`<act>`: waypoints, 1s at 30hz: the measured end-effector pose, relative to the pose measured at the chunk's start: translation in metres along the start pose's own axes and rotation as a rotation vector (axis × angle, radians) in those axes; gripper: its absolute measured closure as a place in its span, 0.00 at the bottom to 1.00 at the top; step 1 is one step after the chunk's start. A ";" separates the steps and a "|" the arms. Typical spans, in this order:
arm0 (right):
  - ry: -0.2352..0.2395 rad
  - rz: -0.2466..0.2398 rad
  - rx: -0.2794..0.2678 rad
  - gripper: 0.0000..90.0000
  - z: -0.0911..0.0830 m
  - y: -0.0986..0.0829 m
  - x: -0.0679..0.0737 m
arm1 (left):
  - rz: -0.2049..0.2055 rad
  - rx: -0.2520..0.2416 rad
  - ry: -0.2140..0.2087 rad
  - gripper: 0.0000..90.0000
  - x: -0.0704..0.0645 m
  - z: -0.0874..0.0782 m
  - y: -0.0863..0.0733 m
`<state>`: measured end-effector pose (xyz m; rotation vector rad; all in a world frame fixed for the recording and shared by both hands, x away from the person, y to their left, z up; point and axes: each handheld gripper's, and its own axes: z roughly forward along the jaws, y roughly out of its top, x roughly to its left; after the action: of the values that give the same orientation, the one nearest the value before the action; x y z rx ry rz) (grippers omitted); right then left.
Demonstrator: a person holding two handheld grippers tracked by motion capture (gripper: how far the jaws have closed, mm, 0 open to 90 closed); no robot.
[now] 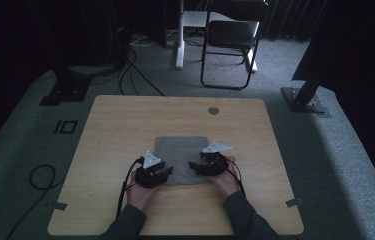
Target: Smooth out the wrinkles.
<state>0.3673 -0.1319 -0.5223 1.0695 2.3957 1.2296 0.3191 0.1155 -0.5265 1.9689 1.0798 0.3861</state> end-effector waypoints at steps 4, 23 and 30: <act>0.013 -0.029 0.078 0.28 0.010 -0.019 0.004 | -0.013 -0.003 -0.001 0.65 0.001 0.002 -0.009; -0.012 -0.040 0.093 0.27 0.008 -0.033 0.000 | -0.017 0.058 0.077 0.63 0.009 0.011 -0.022; -0.022 -0.031 0.089 0.27 0.029 -0.015 -0.014 | -0.053 0.058 0.129 0.63 0.029 0.024 -0.008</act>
<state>0.3847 -0.1299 -0.5531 1.0612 2.4612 1.1055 0.3461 0.1282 -0.5509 1.9835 1.2348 0.4630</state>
